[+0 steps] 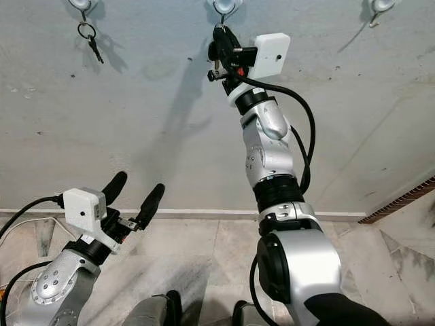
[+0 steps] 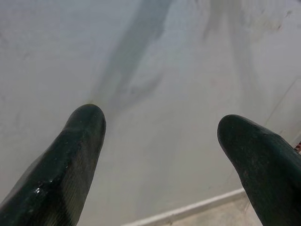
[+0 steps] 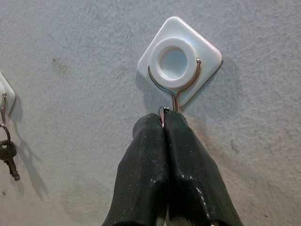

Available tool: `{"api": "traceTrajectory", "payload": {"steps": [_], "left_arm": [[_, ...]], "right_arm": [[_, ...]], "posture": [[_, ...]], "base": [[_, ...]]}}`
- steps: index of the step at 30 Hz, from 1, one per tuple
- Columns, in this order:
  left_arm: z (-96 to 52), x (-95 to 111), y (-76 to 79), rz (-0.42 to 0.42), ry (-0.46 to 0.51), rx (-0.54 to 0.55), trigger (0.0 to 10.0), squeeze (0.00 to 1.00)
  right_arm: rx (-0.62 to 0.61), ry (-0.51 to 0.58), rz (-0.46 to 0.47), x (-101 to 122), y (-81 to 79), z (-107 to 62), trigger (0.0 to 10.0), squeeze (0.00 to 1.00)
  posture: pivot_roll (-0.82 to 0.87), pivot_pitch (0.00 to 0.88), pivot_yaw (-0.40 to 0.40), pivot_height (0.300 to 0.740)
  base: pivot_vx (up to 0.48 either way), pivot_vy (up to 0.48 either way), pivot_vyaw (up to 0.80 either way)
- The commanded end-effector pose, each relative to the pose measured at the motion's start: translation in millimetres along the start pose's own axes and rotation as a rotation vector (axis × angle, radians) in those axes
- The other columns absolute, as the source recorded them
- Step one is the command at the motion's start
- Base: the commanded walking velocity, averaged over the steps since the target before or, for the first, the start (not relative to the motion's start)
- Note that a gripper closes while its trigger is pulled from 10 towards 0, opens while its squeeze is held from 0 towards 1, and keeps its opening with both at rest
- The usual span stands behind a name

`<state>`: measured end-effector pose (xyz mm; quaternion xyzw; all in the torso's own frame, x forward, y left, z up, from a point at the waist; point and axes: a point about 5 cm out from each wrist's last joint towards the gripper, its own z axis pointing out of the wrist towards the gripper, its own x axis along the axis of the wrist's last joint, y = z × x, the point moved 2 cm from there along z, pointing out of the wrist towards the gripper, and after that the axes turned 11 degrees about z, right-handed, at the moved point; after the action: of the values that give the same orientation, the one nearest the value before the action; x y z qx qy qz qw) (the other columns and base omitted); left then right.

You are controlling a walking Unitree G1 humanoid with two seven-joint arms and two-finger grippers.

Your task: Hang keys on a hook

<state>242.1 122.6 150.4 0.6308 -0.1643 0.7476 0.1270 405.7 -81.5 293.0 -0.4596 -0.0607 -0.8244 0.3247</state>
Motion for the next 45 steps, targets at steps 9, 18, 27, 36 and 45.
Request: {"api": "traceTrajectory", "payload": {"steps": [9, 18, 27, 36, 45], "left_arm": [[6.5, 25.9, -4.3, 0.089, 0.097, 0.023, 10.0, 0.0], [14.1, 40.5, -2.0, 0.093, 0.136, 0.008, 10.0, 0.0], [13.1, 35.7, 1.0, 0.089, 0.117, -0.004, 10.0, 0.0], [12.8, 34.3, 0.5, 0.089, 0.108, -0.001, 10.0, 0.0], [12.4, 33.1, 0.0, 0.095, 0.101, 0.001, 10.0, 0.0]], "right_arm": [[0.0, 0.035, -0.021, 8.4, 1.7, 0.7, 10.0, 0.0], [-0.008, 0.011, -0.019, 0.9, 3.7, -5.9, 10.0, 0.0], [-0.035, 0.003, 0.004, -0.1, 8.3, -7.1, 10.0, 0.0], [0.004, -0.02, 0.018, -7.3, 0.0, -10.0, 10.0, 0.0], [-0.055, -0.063, 0.074, -20.6, 8.0, -22.1, 10.0, 0.0]], "posture": [[0.21, 0.231, 0.016, 0.74], [0.21, 0.228, 0.013, 0.74], [0.21, 0.227, 0.015, 0.74], [0.21, 0.229, 0.013, 0.74], [0.21, 0.229, 0.016, 0.74]], "base": [[0.0, 0.0, 0.0], [0.0, 0.0, 0.0], [0.0, 0.0, 0.0], [0.0, 0.0, 0.0], [0.0, 0.0, 0.0]]}}
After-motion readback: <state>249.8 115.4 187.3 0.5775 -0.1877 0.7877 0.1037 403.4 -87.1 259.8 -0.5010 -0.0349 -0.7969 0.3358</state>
